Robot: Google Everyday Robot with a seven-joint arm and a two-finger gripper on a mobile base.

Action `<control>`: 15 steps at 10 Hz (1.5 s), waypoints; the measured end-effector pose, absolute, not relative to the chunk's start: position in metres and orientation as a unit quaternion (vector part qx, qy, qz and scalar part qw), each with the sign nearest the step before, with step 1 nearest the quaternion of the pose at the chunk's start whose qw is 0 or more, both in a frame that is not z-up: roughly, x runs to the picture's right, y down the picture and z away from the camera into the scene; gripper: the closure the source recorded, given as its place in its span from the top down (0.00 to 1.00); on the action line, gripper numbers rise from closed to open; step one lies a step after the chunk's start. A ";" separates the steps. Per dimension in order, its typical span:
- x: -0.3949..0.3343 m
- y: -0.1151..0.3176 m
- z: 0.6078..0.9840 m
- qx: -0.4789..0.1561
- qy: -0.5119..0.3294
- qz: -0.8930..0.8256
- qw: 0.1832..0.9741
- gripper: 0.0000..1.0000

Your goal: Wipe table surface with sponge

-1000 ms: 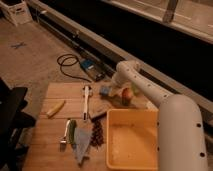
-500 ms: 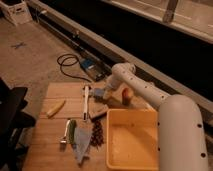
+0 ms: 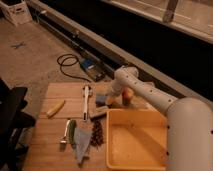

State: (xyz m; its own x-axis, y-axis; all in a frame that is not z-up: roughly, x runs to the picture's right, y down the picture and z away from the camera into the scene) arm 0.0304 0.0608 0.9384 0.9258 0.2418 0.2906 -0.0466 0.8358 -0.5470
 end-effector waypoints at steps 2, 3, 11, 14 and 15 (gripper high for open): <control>0.035 0.045 0.950 -0.265 -0.167 0.080 0.946 0.05; 0.038 0.033 0.960 -0.258 -0.163 0.082 0.949 0.05; 0.007 0.047 0.929 -0.243 -0.179 0.078 0.950 0.05; 0.027 0.060 0.920 -0.246 -0.152 0.095 0.953 0.05; 0.032 0.057 0.922 -0.243 -0.146 0.097 0.954 0.05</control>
